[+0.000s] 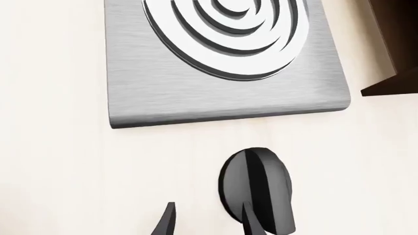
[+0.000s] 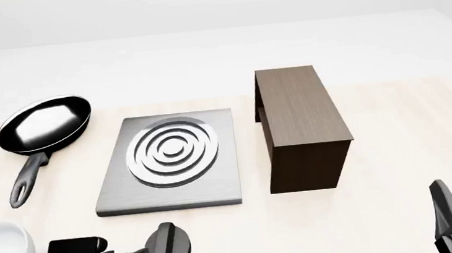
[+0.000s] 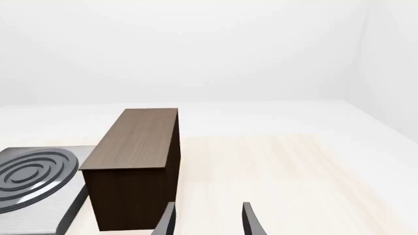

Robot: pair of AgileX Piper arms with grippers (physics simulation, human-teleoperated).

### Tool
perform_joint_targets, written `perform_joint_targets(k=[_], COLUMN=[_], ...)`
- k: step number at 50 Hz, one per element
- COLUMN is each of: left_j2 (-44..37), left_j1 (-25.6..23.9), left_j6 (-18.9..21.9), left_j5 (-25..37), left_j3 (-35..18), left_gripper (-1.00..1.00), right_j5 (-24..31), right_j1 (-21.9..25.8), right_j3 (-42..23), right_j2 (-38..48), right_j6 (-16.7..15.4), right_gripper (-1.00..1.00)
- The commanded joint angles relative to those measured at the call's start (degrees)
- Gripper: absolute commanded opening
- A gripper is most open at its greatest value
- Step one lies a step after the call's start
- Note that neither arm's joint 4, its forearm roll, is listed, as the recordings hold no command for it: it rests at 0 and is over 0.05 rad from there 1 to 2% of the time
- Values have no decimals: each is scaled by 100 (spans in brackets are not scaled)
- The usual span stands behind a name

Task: Turn on the stove.

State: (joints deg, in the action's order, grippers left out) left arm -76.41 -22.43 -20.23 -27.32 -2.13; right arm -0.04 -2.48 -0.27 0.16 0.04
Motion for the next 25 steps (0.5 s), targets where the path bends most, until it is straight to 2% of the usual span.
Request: perform_joint_targets(k=[1,14,20,25], left_j2=[-235,-552,-611,-716], left_j1=[-57,-293,-289,-406], left_j6=[-35,-294,-234,-358], left_j5=[-210,-530,-493,-580], left_j3=[-2,-35,-156,-171], left_gripper=[100,100,100,100], right_j5=[0,1,1,0], right_j1=[0,0,1,1], right_j3=[0,0,0,0], right_j2=[0,0,0,0], right_j6=[1,-1,-1,0], right_gripper=[100,100,100,100])
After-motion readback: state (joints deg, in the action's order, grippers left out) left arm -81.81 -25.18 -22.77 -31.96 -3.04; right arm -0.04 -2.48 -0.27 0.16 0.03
